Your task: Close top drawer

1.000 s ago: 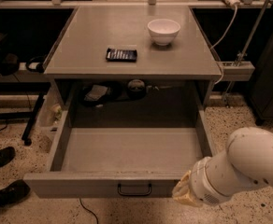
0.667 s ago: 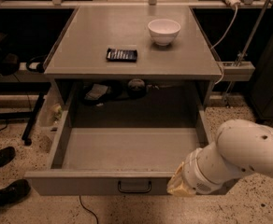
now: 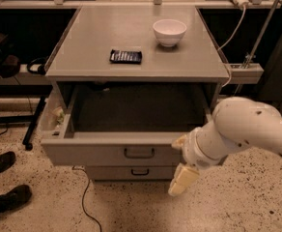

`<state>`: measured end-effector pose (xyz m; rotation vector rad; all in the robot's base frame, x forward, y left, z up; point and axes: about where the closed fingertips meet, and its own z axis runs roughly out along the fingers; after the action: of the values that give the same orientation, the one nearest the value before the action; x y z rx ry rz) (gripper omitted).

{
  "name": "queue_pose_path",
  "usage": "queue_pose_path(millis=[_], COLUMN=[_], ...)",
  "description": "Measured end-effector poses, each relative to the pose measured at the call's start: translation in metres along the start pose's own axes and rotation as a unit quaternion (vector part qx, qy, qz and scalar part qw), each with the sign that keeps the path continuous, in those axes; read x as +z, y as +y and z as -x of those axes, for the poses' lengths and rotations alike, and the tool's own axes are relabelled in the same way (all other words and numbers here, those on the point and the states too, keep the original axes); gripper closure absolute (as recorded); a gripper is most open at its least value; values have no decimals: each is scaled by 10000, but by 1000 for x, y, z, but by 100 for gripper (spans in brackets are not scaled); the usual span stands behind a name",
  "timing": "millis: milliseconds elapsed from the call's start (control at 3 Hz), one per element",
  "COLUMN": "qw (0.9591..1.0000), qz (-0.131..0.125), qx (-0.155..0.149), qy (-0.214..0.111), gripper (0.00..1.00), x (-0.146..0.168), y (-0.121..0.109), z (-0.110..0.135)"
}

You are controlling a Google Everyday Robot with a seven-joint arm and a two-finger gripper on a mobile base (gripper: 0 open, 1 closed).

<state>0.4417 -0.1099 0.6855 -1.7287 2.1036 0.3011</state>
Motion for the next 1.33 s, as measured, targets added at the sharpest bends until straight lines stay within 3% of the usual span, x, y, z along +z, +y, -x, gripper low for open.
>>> queue_pose_path(millis=[333,1000,1333], qw=[9997,9996,9994], qz=[-189,-235,-300], qx=[-131,-90,-45], qy=[-59,-89,-154], gripper=[0,0,19], x=[-4,-2,8], y=[-42,-47,-70], z=[22,21,17])
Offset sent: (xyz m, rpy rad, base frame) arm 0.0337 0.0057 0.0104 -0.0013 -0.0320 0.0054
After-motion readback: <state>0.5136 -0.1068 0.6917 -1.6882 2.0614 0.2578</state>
